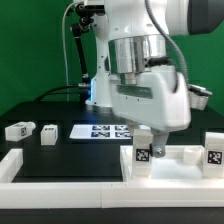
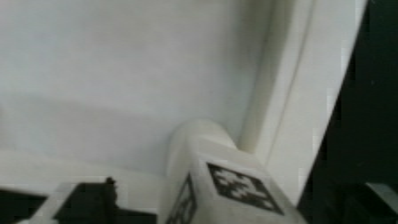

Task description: Assemble square table

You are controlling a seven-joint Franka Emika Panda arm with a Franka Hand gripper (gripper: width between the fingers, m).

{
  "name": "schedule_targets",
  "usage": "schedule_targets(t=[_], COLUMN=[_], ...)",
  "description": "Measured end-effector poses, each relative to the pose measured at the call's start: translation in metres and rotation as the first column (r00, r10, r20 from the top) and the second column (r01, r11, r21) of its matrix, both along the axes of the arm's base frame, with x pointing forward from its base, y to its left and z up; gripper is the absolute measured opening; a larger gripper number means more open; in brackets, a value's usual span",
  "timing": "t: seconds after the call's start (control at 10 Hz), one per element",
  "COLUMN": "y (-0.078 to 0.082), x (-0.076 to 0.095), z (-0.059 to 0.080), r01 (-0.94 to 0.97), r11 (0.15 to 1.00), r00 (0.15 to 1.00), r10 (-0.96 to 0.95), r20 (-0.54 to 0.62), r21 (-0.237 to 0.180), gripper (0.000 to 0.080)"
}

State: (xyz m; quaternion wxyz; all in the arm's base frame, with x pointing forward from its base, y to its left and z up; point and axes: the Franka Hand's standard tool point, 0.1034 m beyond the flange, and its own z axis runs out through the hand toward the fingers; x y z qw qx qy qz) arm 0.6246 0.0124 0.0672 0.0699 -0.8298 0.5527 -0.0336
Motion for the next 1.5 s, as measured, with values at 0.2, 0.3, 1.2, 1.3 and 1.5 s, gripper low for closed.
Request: schedule_targets(t=[0.2, 0.3, 1.2, 1.3, 1.5], y=[0.002, 0.001, -0.003, -0.003, -0.001], x=[-0.003, -0.003, -0.003, -0.003, -0.002], z=[-0.002, -0.003, 0.003, 0.003, 0.003], r01=[-0.203, -0.277, -0.356, -0.287, 0.082], r11=[0.978, 0.959, 0.931, 0.956, 0.997], r00=[0.979, 0.96, 0.934, 0.958, 0.994], r10=[0.203, 0.278, 0.357, 0.287, -0.081], r20=[0.008, 0.011, 0.001, -0.002, -0.073], r21=[-0.038, -0.05, -0.073, -0.061, 0.014], gripper=[0.0642, 0.0648, 0.0294, 0.0294, 0.0294])
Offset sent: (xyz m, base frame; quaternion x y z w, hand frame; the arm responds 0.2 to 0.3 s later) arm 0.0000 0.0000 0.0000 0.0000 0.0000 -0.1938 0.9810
